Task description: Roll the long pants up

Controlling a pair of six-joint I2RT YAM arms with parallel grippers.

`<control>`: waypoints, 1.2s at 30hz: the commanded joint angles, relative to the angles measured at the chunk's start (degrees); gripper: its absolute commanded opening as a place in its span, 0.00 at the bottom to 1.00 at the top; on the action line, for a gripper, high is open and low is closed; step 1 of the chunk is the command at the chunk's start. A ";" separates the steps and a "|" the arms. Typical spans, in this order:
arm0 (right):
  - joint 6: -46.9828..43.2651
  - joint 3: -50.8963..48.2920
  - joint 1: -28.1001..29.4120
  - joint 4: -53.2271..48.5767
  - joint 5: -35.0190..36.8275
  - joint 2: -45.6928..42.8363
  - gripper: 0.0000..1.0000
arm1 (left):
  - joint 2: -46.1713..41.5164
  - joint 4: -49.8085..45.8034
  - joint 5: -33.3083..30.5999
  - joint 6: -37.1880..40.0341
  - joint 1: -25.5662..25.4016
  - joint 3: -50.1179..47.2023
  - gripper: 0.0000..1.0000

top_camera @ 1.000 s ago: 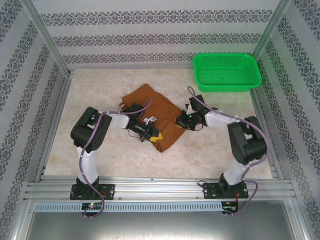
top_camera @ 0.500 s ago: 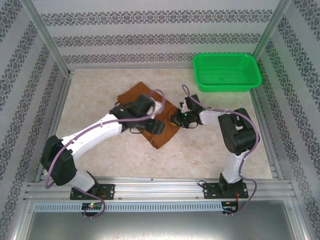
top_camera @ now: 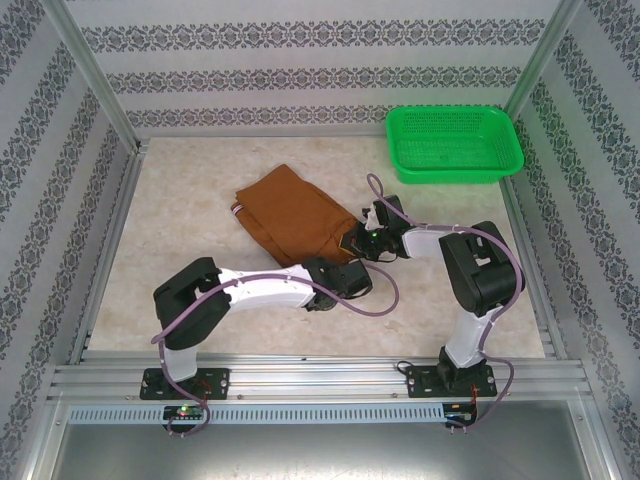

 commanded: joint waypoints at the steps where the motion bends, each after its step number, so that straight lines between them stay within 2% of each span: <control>1: 1.05 -2.70 0.96 -8.82 0.88 2.37 0.00 | 2.60 2.04 -2.66 4.62 0.96 -0.67 0.68; 5: 0.99 -2.08 0.95 -9.13 0.94 2.22 0.00 | 3.74 1.58 4.09 2.79 3.46 -0.26 0.69; 6: 1.12 -2.02 0.95 -9.15 0.97 2.15 0.00 | 4.14 0.76 3.88 2.32 3.76 0.42 0.68; 12: 0.97 -1.15 1.02 -9.79 0.44 2.67 0.00 | -3.29 6.10 -4.69 5.51 1.99 -1.17 0.66; 15: 0.90 -0.66 1.15 -10.02 0.20 3.15 0.00 | -4.52 5.22 -7.74 6.26 1.14 1.42 0.67; 20: 0.69 0.33 1.52 -10.35 -0.26 3.99 0.00 | -2.97 4.15 -9.48 4.00 0.92 4.14 0.67; 22: 0.71 0.45 1.48 -10.38 -0.18 3.95 0.00 | -1.51 3.84 -12.63 2.96 1.05 4.63 0.68; 27: -0.02 0.79 1.49 -11.78 -0.18 3.84 0.00 | 3.51 -2.88 -13.43 -4.85 4.96 6.02 0.64; 28: -0.12 0.84 1.47 -12.05 -0.05 3.78 0.00 | 4.23 -3.94 -12.69 -6.31 5.89 5.82 0.59; 32: -0.01 0.80 1.38 -12.32 0.26 3.40 0.00 | 7.22 -9.60 -10.78 -13.43 9.49 5.56 0.13; 33: -0.02 0.80 1.30 -12.34 0.34 3.31 0.00 | 7.68 -10.14 -9.76 -14.21 10.03 5.37 0.05; 34: 0.15 0.64 1.31 -12.34 0.48 3.29 0.00 | 7.85 -10.20 -9.20 -14.64 10.25 5.20 0.00; 36: 0.15 0.82 1.31 -12.53 0.50 3.12 0.00 | 7.97 -9.83 -7.73 -14.37 10.32 5.38 0.00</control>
